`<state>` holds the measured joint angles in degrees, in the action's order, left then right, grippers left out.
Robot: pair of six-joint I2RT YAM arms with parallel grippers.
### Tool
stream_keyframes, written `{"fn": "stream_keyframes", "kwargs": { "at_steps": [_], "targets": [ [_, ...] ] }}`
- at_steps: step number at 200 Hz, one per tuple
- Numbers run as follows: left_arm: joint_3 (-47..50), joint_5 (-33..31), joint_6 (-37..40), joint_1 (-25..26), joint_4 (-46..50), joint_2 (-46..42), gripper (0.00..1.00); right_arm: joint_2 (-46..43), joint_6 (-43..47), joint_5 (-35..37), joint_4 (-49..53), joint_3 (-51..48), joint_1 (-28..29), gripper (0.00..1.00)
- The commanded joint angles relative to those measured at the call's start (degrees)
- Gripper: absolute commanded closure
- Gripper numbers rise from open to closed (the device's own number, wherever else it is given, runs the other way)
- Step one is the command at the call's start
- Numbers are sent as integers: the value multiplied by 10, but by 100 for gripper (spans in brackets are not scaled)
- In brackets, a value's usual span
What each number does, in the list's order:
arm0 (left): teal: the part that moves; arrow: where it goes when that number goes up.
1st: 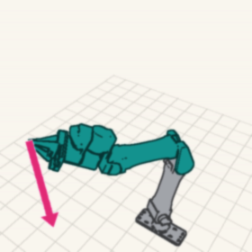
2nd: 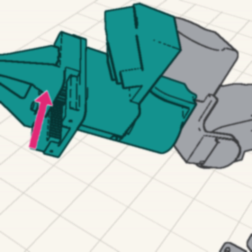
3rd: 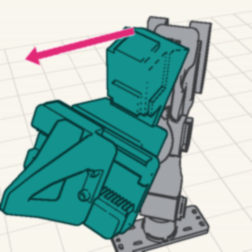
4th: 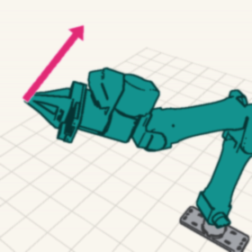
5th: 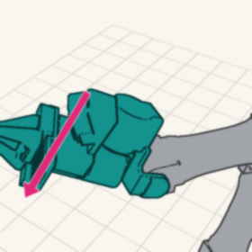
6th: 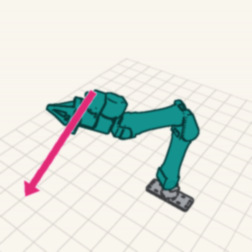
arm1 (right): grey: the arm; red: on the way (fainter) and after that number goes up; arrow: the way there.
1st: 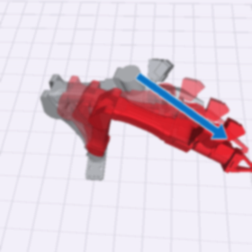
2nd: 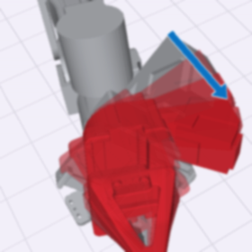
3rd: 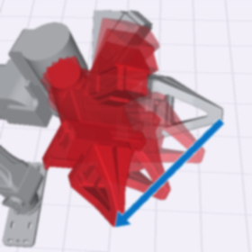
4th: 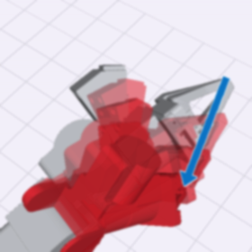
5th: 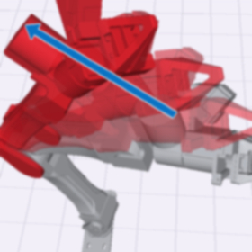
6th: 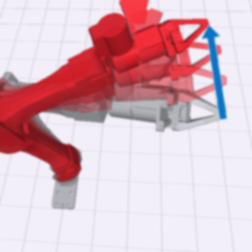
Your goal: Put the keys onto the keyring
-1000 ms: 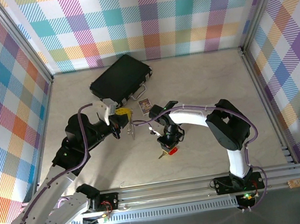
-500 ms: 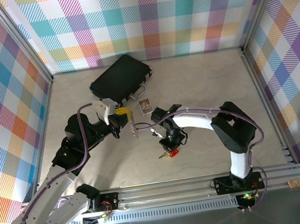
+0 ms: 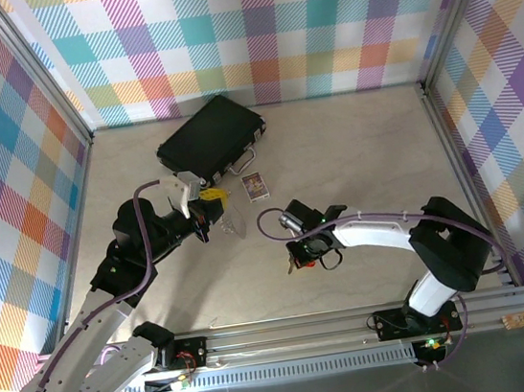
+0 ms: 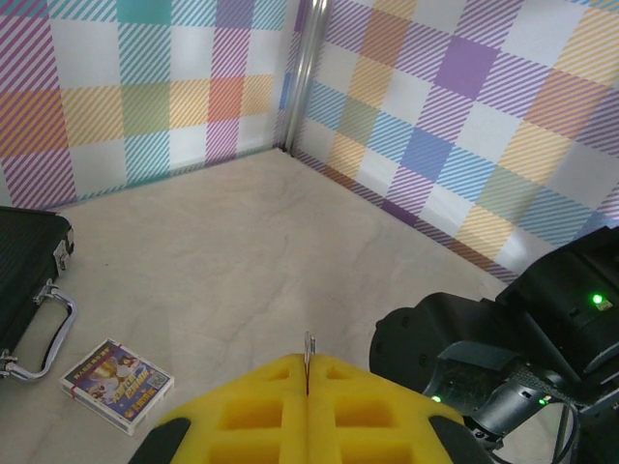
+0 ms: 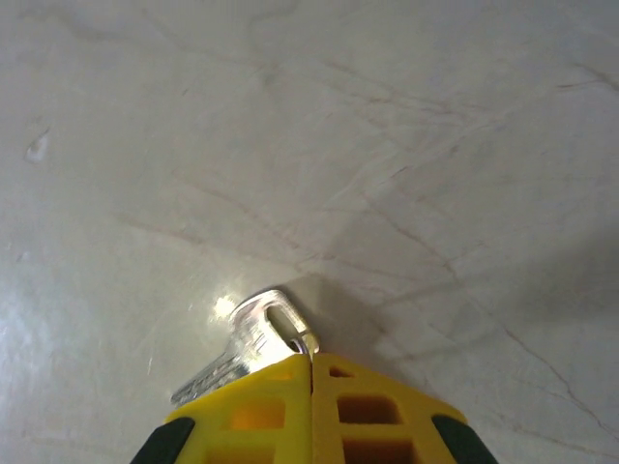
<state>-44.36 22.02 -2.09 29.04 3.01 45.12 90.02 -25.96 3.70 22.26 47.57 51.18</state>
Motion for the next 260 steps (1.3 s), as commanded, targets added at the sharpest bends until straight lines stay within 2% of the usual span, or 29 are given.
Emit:
{"fn": "stream_keyframes", "kwargs": {
  "at_steps": [1, 35, 75, 124, 147, 168, 193, 207, 233, 260],
  "targets": [
    [0, 13, -7, -7, -26, -14, 100, -23, -70, 47, -90, -40, 12, 100],
    [-1, 16, -8, -7, -27, -13, 100, -53, -91, 71, -220, -115, 29, 100],
    [-1, 15, -8, -8, -27, -14, 100, -91, -79, 70, -234, -137, 57, 100],
    [-1, 15, -10, -8, -29, -23, 100, -190, -89, 64, -108, -137, 53, 64],
    [-4, 9, -10, -8, -22, -24, 100, -206, -62, -2, -27, -98, -4, 53],
    [-5, 9, -8, -8, -17, -29, 100, -163, 7, -112, 40, -36, -71, 46],
    [-9, 0, -5, -9, -5, -41, 100, -64, 164, -167, 193, 106, -78, 46],
    [-16, -1, -1, -8, 10, -43, 100, -13, 237, -182, 277, 183, -78, 45],
    [-29, -12, 0, -10, 55, -54, 100, 59, 336, -184, 375, 286, -68, 43],
    [-36, -4, -20, -10, 95, -72, 100, 101, 357, -161, 395, 321, -42, 45]
  ]
}}
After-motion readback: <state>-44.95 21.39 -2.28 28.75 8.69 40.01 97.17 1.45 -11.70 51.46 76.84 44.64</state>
